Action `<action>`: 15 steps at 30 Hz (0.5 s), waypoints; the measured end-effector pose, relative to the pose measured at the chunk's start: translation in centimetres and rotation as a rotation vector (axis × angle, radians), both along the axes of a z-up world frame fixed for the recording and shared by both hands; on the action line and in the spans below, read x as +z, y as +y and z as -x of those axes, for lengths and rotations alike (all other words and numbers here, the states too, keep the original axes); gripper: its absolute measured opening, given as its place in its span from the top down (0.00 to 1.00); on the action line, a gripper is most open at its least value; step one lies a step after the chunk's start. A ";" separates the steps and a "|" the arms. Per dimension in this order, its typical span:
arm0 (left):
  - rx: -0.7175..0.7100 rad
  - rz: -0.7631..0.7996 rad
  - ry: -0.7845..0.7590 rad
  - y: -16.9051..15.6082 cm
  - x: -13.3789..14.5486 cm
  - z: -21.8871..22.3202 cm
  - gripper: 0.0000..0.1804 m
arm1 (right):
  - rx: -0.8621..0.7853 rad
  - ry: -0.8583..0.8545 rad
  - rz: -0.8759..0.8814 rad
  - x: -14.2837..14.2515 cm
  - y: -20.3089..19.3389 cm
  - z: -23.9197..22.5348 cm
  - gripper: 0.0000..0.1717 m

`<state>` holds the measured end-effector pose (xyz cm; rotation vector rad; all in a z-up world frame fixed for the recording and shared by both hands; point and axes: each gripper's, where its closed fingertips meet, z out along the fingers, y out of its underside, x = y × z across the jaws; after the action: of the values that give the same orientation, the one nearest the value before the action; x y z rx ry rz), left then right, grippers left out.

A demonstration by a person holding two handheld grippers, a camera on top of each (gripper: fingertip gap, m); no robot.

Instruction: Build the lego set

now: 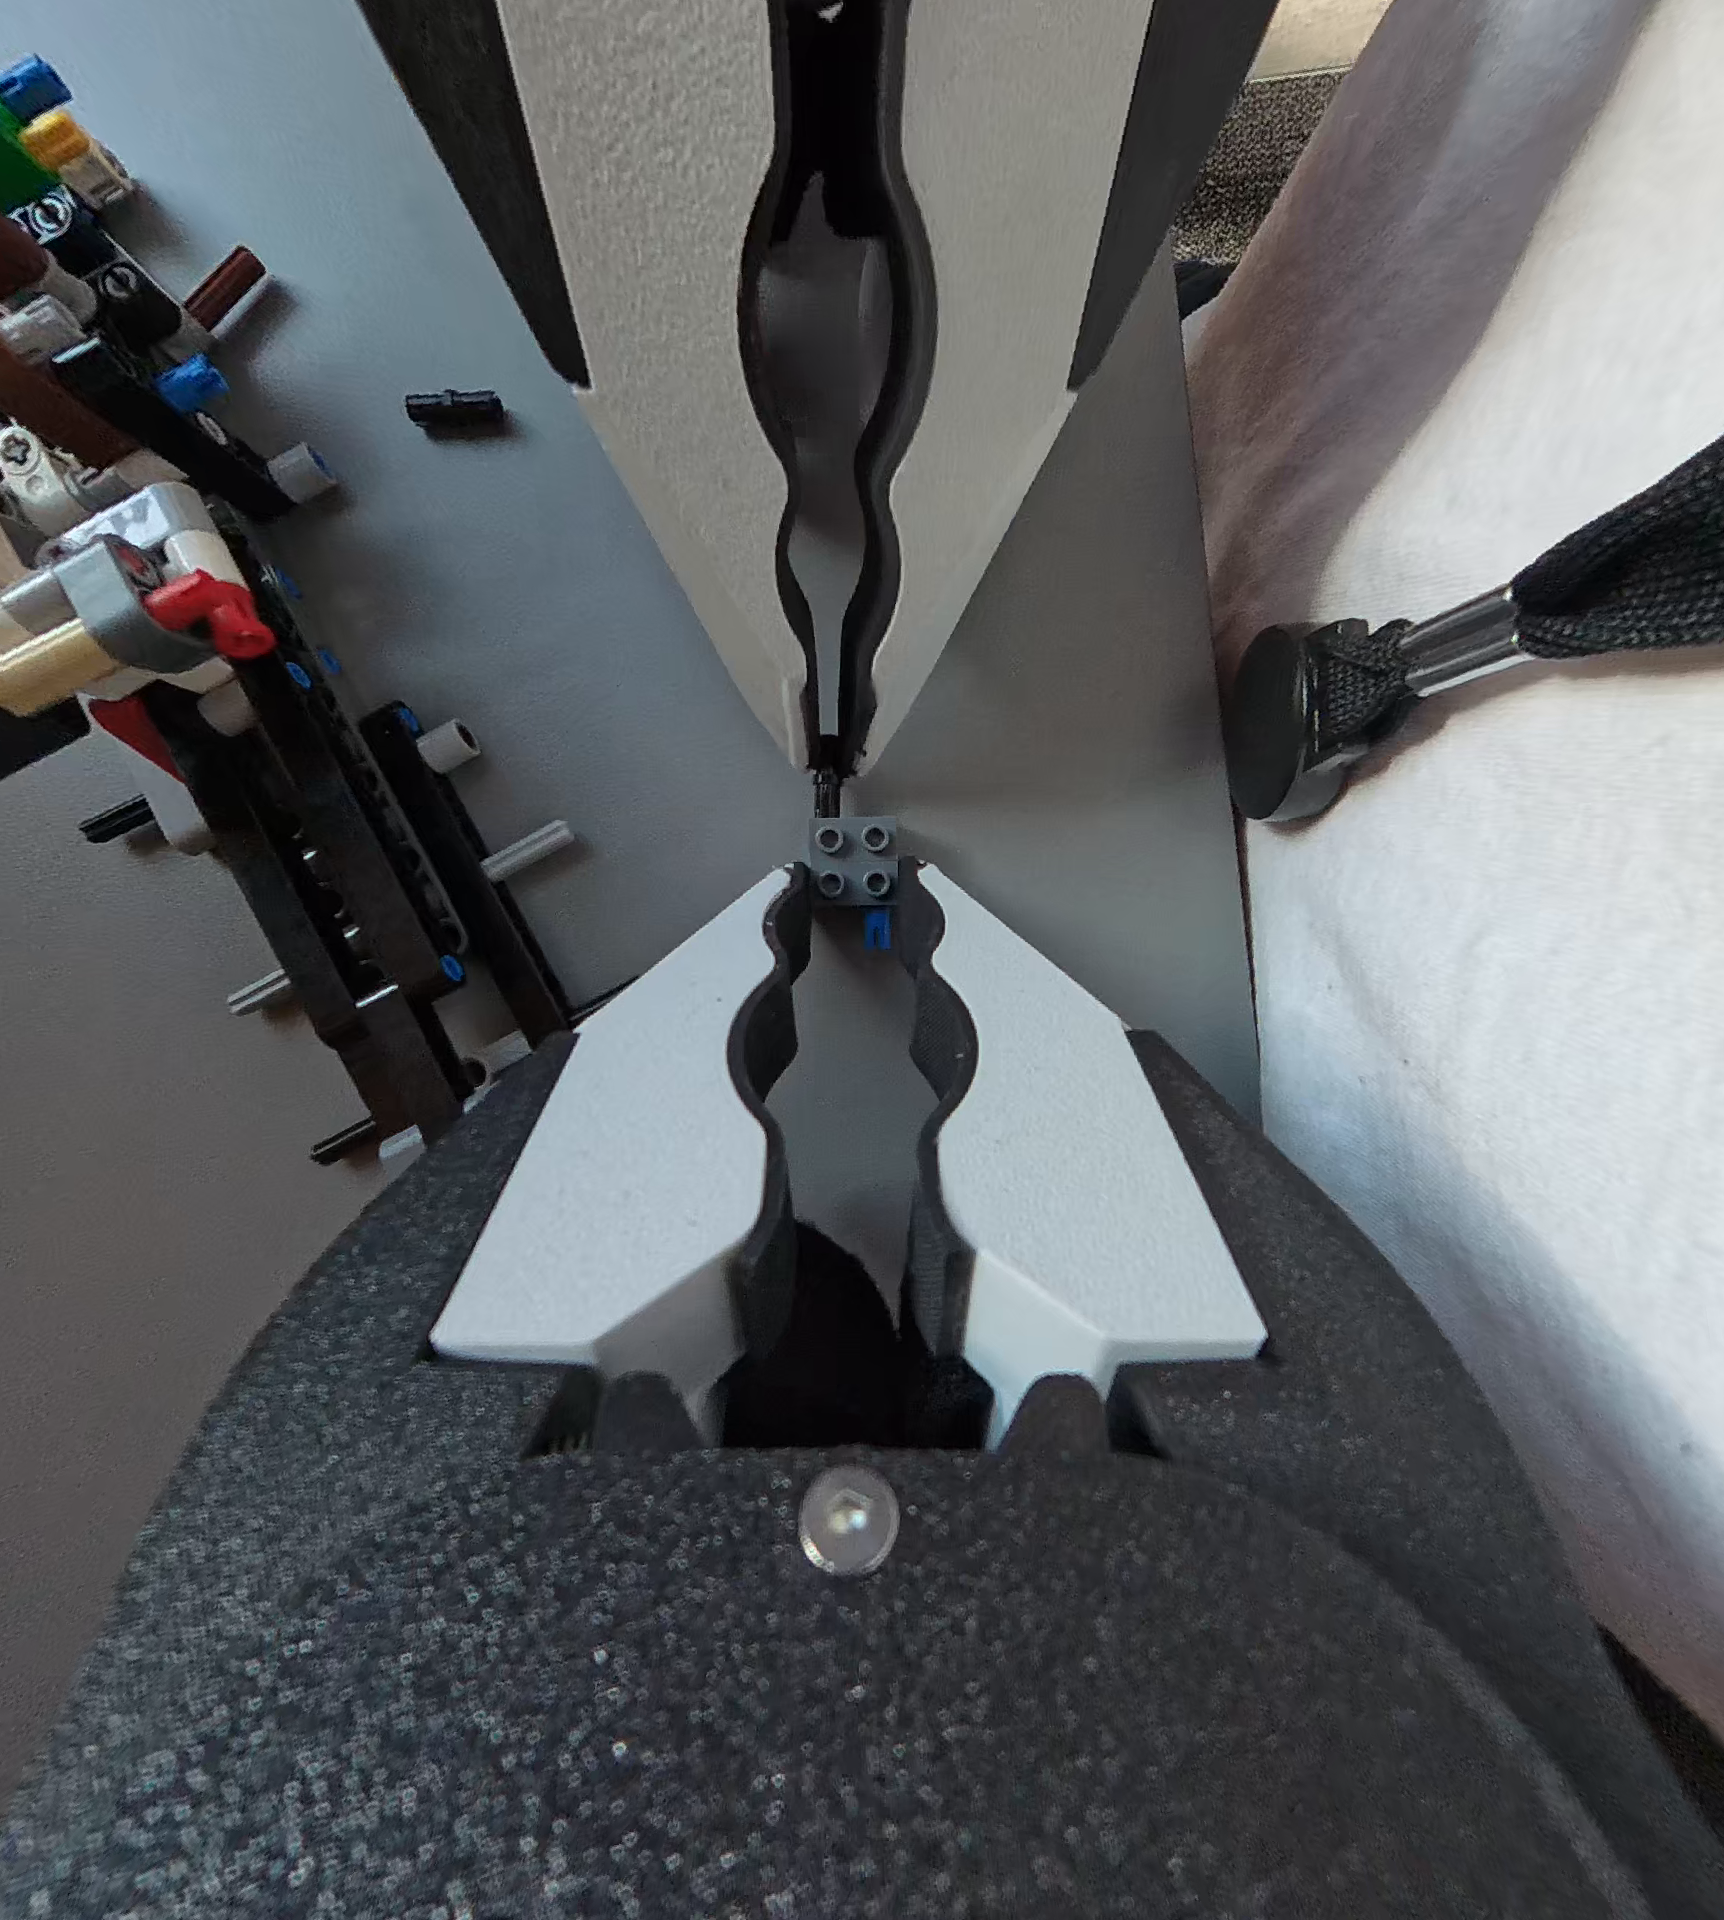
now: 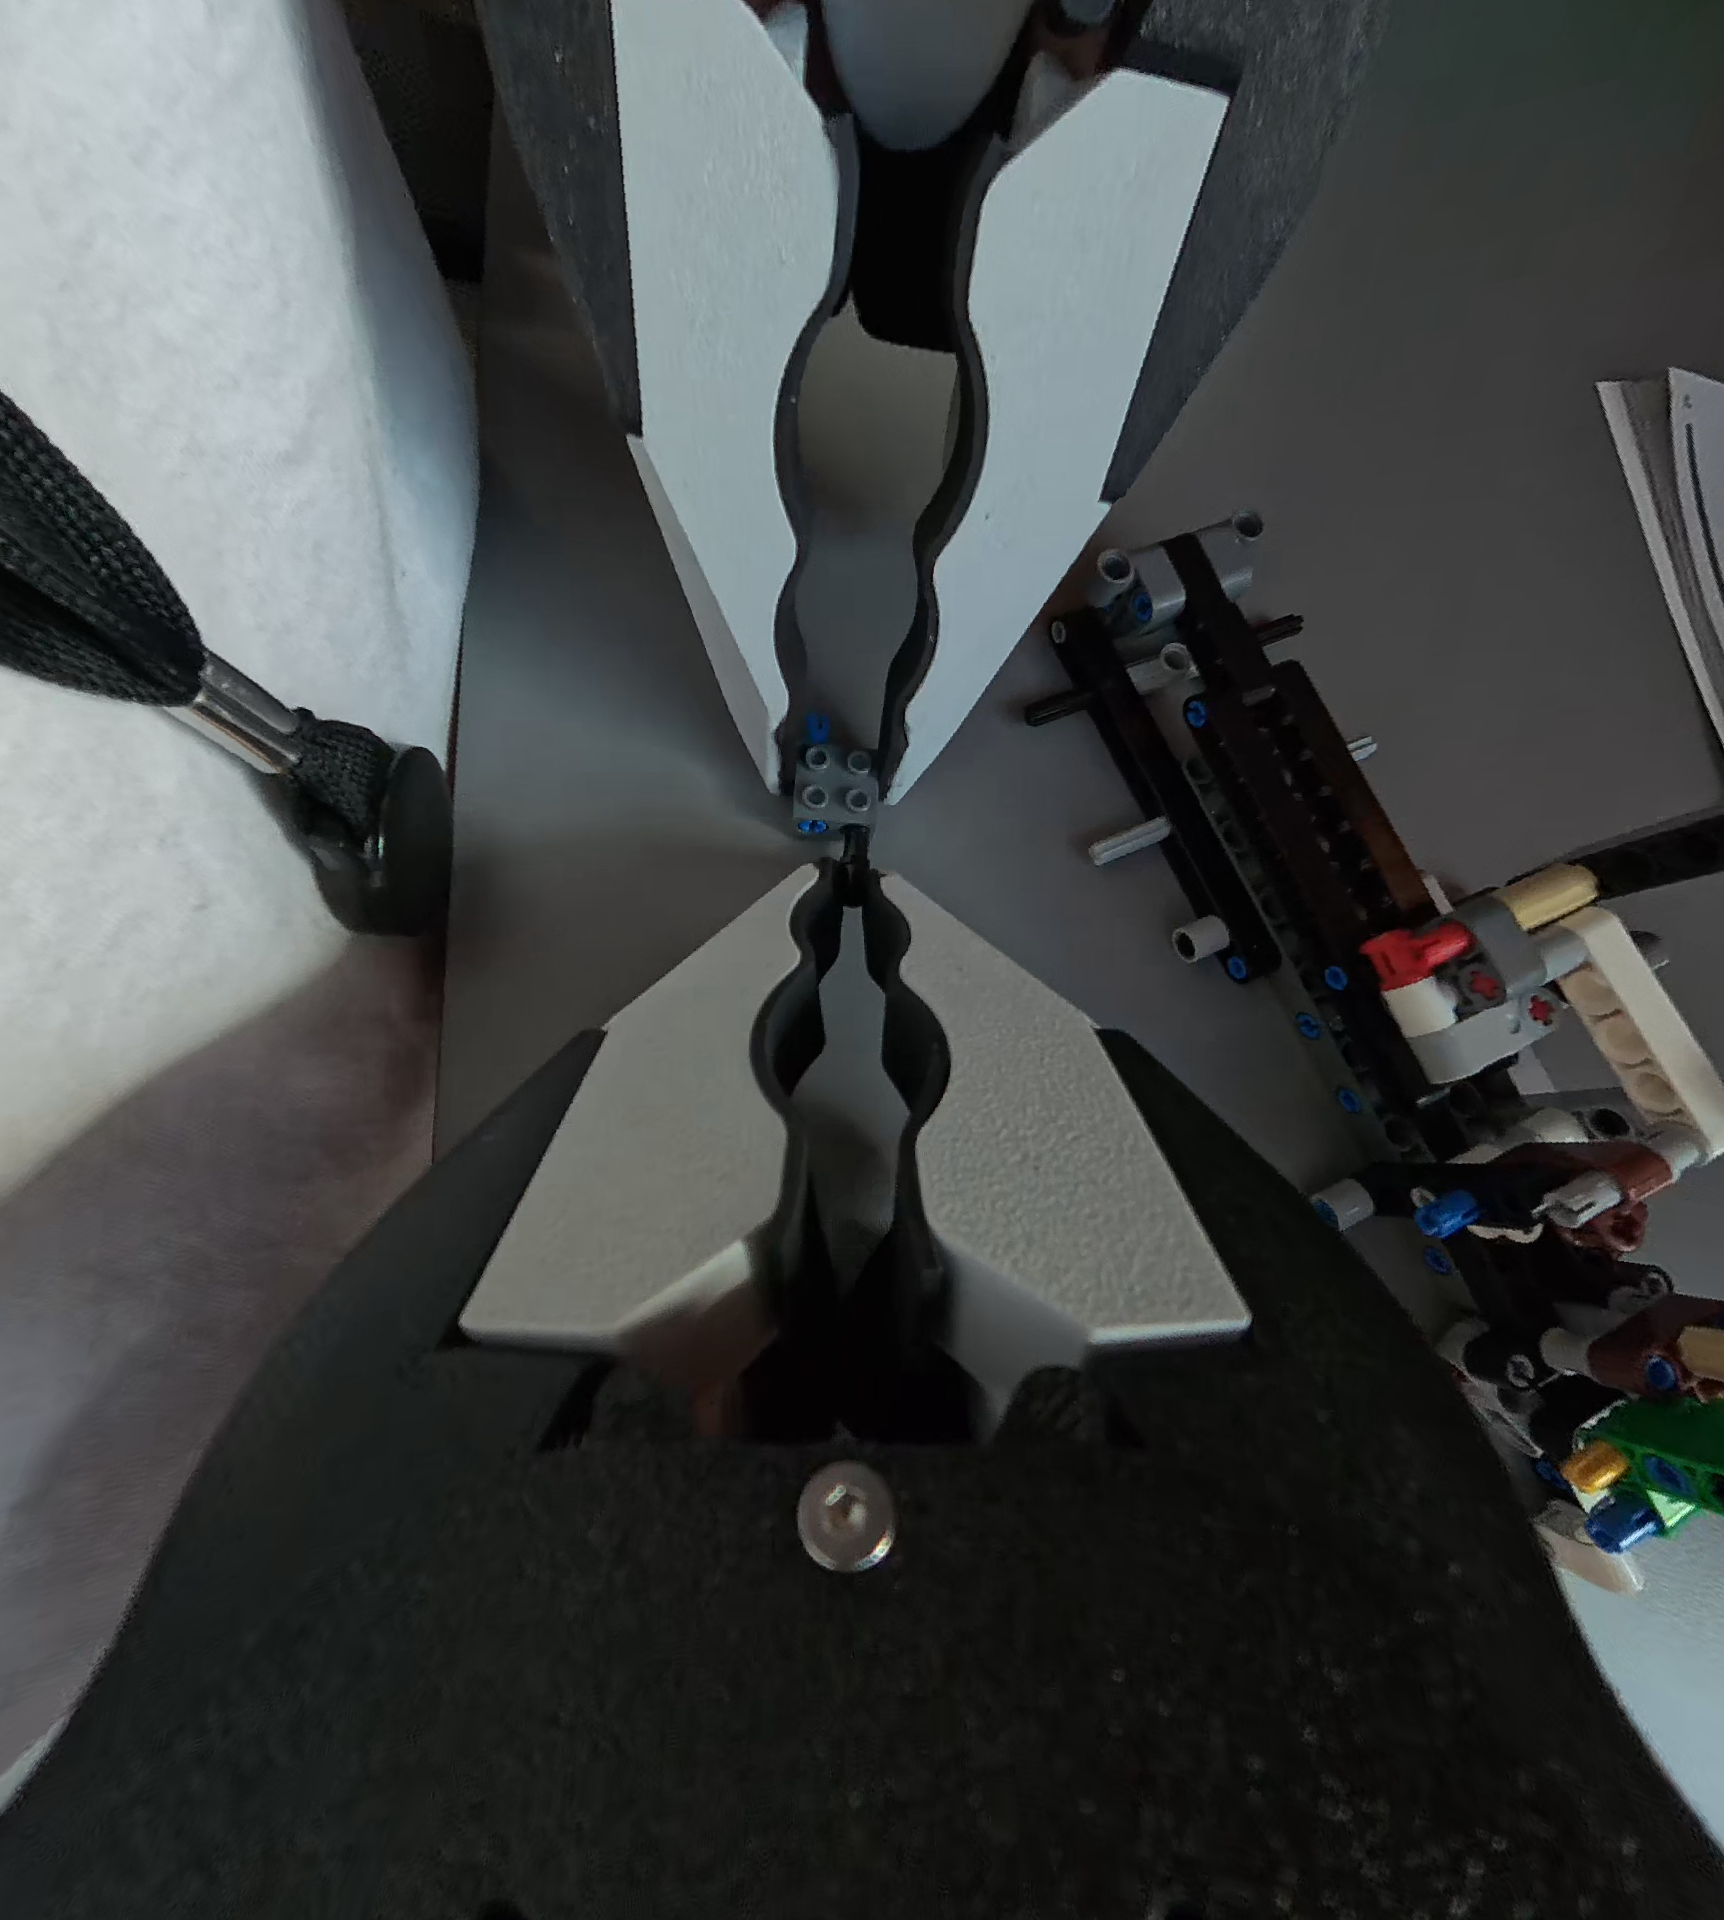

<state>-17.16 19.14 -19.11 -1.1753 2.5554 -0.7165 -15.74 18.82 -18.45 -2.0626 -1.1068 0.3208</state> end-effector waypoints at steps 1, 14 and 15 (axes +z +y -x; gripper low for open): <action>-0.002 -0.006 0.005 0.0 0.0 0.0 0.92 | 0.001 0.001 0.012 0.0 -0.1 0.1 0.99; -0.036 -0.010 0.024 -0.1 0.0 -0.1 0.92 | 0.047 0.073 0.021 -0.1 -0.2 0.0 0.99; -0.034 -0.004 0.025 -0.1 0.0 -0.2 0.92 | 0.042 0.075 0.022 -0.1 -0.2 0.0 0.99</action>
<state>-17.01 19.04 -19.11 -1.1488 2.6023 -0.7088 -15.74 18.63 -18.55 -2.0315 -1.1073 0.4295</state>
